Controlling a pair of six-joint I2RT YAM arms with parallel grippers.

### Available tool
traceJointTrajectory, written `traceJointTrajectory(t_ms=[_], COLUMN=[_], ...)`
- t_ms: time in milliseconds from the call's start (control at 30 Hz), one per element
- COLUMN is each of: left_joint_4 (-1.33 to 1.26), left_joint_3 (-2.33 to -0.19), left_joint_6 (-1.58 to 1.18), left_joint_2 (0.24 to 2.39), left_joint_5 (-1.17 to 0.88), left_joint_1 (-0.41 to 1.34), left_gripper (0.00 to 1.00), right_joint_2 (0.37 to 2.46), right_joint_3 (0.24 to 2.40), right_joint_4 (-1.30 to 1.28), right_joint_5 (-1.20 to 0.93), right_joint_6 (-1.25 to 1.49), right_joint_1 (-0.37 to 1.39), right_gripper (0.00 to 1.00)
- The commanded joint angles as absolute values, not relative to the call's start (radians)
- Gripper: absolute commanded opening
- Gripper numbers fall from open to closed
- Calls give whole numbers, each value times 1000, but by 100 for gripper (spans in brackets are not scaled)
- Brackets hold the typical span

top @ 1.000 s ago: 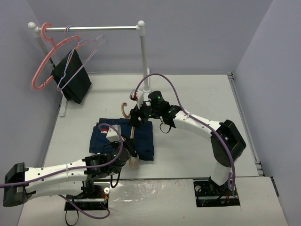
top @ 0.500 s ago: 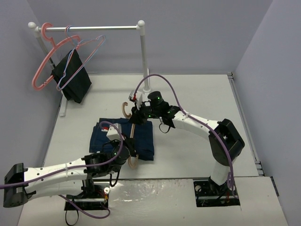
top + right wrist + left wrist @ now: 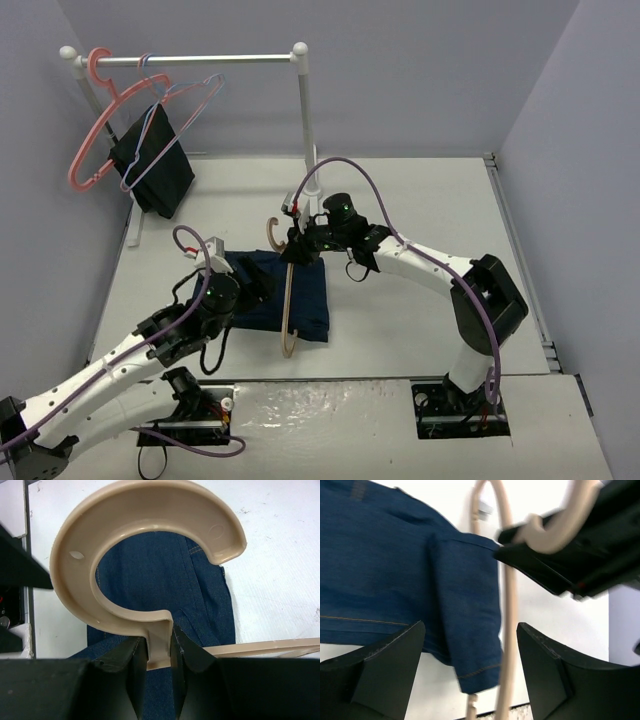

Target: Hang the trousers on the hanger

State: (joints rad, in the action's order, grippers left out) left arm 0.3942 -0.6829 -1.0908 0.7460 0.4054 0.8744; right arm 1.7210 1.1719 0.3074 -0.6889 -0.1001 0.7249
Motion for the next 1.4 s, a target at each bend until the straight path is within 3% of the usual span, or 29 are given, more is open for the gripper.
traceJointTrajectory(t_ms=[0,333,600,1033,1167,1367], left_joint_4=[475,264,167,-9,-49,-2], left_joint_3=[-704,-669,-674,-554,-551,-610], left_joint_6=[-1104,-1107,-1119,-1246,-1245,-1181], left_joint_2=[744,999,1091,1078,1062,995], left_joint_5=[201,-128,-177,-189,-179,-153], left_joint_1=[729,610,609,653,656,655], left_gripper=[71,70,70,56,39,0], right_joint_2=[1639,1632,1624,1624,1620,1586], right_joint_3=[1160,1161,1155,1157,1153,1129], right_joint_4=[339,340,353,399,400,411], right_joint_5=[-728,-743,-747,-752,-751,-752], right_joint_6=[-94,-87,-75,-44,-40,-32], right_joint_1=[709,704,704,704,704,703], right_gripper=[0,0,0,0,0,0])
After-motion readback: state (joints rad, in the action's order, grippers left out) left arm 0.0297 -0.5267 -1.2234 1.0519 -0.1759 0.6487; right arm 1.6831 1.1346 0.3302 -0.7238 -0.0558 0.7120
